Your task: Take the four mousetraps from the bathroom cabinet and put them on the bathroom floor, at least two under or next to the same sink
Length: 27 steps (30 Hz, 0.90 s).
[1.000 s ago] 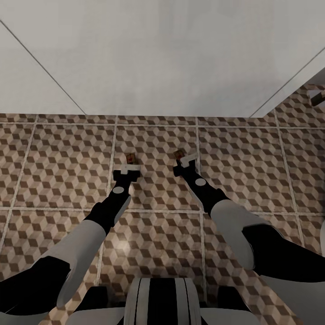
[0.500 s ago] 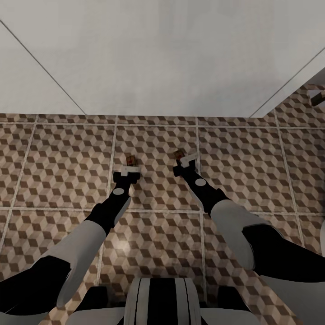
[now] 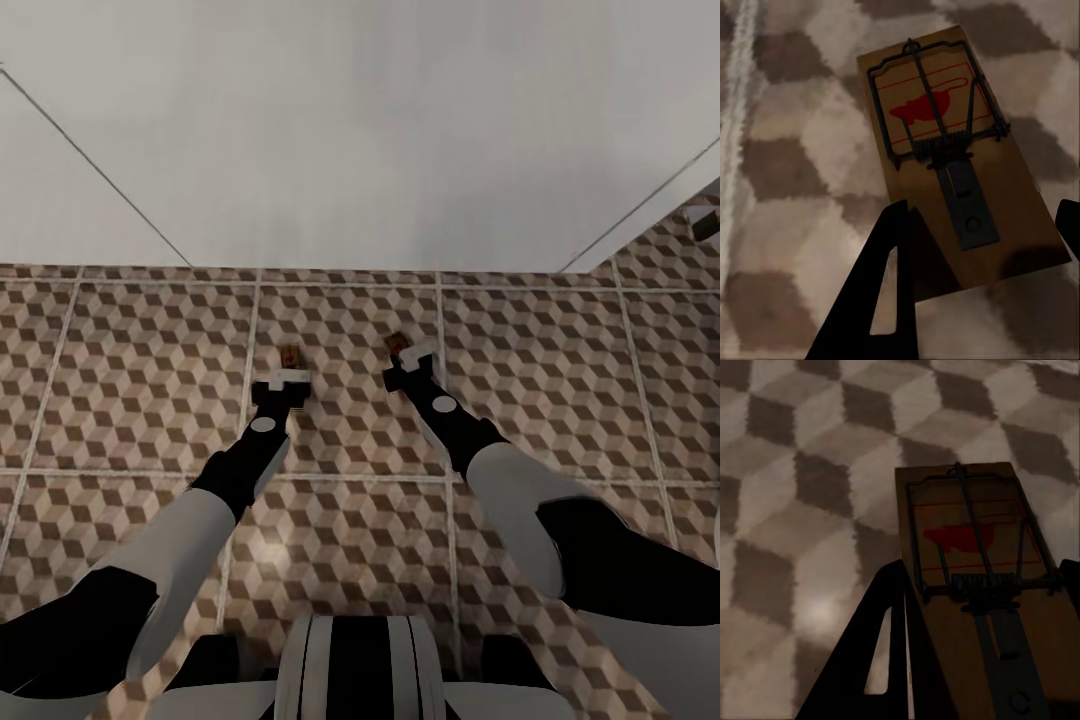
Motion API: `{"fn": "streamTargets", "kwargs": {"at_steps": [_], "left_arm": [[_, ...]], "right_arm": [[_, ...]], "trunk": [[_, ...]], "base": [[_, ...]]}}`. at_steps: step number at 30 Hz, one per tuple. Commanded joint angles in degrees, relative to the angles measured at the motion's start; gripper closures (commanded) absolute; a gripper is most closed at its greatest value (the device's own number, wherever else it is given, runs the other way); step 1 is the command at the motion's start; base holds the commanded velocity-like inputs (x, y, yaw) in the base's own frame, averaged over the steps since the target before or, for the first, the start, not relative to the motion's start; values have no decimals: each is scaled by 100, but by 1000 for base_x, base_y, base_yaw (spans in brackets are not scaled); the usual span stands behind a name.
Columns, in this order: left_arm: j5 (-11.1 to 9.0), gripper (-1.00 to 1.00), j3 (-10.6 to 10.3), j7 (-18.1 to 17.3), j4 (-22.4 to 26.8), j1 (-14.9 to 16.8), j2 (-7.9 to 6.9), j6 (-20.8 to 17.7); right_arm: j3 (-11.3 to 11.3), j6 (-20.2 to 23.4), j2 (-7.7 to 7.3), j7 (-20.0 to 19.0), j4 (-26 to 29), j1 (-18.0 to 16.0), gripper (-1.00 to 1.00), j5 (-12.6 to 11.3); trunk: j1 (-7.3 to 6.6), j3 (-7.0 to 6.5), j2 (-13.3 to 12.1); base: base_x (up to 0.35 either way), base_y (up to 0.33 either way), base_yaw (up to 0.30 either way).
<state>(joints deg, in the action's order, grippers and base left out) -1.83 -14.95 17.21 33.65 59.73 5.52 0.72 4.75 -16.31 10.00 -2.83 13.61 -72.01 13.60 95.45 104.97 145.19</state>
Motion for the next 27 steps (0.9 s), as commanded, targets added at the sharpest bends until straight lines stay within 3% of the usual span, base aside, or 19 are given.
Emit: {"fn": "streamTargets", "kwargs": {"at_steps": [1, 27], "left_arm": [[-19, 100, -34, 46, -2, 4, 4, 7], [-19, 100, -34, 46, -56, 4, 63, 6]], "right_arm": [[-1, -15, 0, -16, -5, -2, 100, 2], [-1, -13, 0, -16, -7, 1, 100, 2]], "trunk": [[2, 3, 1], [2, 3, 1]], "base": [[226, 67, 0], [91, 12, 0]]}}
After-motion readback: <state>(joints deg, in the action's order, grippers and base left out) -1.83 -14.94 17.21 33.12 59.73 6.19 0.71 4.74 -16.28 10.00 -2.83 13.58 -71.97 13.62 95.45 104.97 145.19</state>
